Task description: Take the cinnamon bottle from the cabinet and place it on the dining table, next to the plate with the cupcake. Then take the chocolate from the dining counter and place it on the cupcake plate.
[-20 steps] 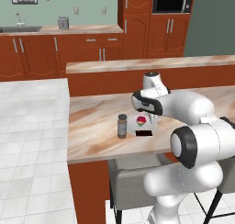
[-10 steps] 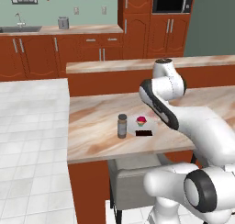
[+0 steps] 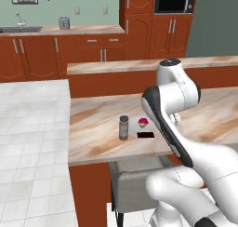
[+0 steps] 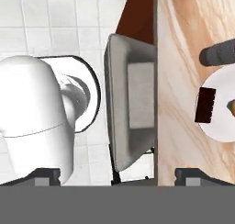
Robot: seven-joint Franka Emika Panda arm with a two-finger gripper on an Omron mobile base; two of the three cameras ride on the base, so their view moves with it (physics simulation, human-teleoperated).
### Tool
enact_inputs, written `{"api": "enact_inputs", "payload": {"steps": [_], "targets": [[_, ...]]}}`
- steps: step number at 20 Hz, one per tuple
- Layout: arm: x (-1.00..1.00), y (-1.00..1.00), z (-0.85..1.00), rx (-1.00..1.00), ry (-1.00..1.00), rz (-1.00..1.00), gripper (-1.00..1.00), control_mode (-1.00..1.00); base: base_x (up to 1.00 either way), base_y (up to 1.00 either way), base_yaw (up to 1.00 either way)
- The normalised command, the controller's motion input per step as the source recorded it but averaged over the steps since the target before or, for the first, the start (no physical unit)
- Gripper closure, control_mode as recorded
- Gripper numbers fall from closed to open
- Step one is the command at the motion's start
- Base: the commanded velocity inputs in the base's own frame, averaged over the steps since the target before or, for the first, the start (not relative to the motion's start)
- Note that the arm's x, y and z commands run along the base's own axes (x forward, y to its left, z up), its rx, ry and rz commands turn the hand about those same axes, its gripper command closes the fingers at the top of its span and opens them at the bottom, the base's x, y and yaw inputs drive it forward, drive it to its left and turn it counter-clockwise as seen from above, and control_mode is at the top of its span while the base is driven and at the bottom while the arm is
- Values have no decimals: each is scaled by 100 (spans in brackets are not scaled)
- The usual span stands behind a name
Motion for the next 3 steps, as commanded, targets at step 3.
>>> {"api": "enact_inputs", "payload": {"steps": [3], "targets": [[-100, 32, 1, -8, -6, 11, -100, -100, 0, 0, 0]]}}
